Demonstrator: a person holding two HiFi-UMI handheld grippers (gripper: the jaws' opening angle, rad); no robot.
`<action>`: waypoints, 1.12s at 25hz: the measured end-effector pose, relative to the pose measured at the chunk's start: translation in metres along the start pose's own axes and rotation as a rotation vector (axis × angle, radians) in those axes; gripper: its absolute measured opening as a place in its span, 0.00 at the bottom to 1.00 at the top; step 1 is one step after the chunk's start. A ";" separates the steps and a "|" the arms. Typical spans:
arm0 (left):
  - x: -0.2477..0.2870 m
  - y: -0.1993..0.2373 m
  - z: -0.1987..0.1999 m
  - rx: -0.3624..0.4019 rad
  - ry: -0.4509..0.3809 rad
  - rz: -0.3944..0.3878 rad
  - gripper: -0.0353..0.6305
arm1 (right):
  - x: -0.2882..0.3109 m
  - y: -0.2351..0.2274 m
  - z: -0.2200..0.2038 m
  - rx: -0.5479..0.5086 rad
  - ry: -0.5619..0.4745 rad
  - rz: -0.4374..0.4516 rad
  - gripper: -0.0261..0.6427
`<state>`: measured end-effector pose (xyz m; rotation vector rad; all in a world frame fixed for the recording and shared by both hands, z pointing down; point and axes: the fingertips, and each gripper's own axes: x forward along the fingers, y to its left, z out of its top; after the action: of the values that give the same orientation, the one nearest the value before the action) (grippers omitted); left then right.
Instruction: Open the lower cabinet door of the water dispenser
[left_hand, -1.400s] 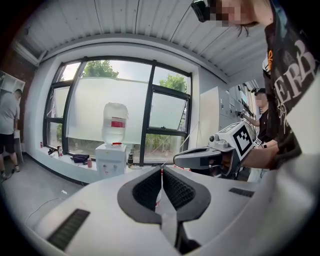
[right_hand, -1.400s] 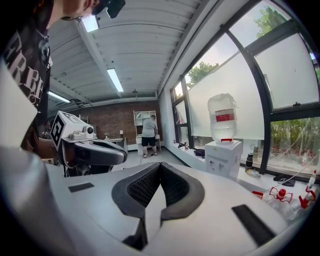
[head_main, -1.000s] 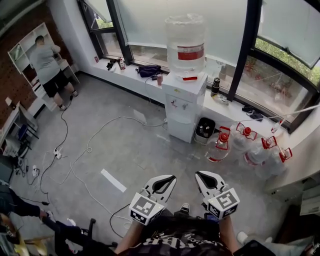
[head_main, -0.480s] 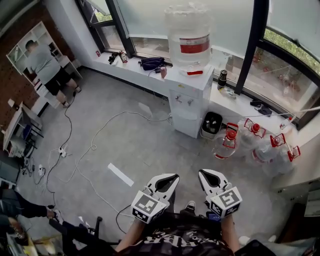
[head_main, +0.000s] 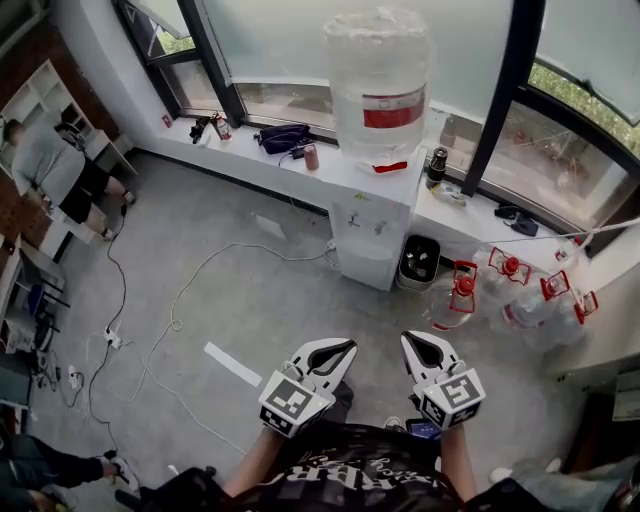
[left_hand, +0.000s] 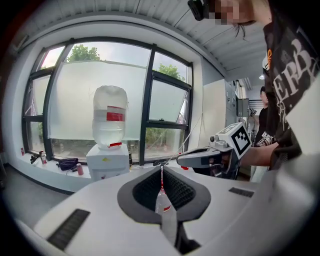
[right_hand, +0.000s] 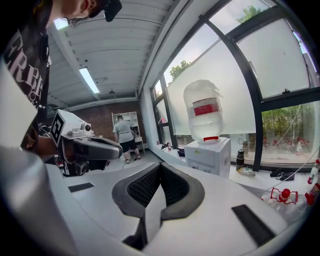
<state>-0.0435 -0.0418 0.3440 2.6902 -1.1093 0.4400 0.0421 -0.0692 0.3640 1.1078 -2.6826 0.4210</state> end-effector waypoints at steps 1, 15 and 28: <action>0.001 0.013 0.002 0.007 -0.001 -0.014 0.08 | 0.011 -0.002 0.005 0.003 -0.008 -0.020 0.06; 0.050 0.103 -0.033 0.019 0.110 -0.273 0.08 | 0.110 -0.066 0.006 0.027 0.037 -0.239 0.06; 0.215 0.135 -0.087 0.070 0.227 -0.231 0.08 | 0.211 -0.264 -0.135 0.016 0.204 -0.230 0.14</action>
<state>-0.0120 -0.2512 0.5094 2.7005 -0.7253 0.7313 0.0949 -0.3402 0.6012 1.2851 -2.3491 0.4861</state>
